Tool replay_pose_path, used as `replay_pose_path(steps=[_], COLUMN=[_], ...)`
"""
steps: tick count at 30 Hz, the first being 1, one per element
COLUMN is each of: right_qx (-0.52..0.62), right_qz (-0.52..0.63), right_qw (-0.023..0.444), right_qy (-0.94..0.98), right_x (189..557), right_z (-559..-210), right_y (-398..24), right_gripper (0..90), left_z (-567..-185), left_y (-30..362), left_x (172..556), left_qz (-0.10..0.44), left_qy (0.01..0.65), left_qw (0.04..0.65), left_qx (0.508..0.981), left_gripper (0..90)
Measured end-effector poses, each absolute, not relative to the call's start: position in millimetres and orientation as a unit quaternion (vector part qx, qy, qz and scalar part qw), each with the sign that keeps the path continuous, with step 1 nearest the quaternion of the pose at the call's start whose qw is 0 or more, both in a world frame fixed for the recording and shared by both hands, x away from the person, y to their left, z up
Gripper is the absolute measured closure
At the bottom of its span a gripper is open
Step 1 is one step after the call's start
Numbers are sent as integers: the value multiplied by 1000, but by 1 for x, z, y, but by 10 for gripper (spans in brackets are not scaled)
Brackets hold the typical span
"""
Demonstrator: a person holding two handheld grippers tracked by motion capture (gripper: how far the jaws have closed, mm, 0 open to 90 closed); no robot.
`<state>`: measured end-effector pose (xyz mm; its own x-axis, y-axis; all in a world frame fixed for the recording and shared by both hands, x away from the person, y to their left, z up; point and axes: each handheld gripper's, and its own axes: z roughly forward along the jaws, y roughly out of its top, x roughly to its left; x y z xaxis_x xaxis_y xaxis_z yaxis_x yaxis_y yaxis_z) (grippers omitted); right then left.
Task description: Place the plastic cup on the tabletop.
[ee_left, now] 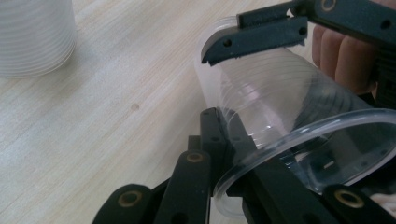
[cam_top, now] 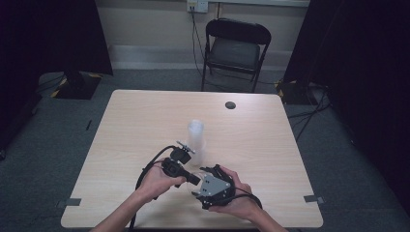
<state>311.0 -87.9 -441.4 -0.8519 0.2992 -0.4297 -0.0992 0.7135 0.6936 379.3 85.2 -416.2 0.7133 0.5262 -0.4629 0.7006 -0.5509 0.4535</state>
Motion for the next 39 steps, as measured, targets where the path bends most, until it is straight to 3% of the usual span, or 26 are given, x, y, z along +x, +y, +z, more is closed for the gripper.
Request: replay_pose_path(steps=[25, 37, 39], right_qx=[56, 67, 67], right_qz=[405, 406, 404], right_qw=[266, 266, 268], right_qy=[873, 872, 872], right_x=[307, 312, 312], right_z=[-440, -439, -439], right_y=[-90, -93, -93], right_gripper=[307, 305, 305], left_z=[-421, -423, -423], left_y=[83, 89, 91], left_x=[379, 379, 380], left_qz=[-132, -107, -93], left_qy=[378, 383, 383], left_qw=[328, 358, 357], left_qx=[855, 845, 847], left_gripper=[860, 725, 653])
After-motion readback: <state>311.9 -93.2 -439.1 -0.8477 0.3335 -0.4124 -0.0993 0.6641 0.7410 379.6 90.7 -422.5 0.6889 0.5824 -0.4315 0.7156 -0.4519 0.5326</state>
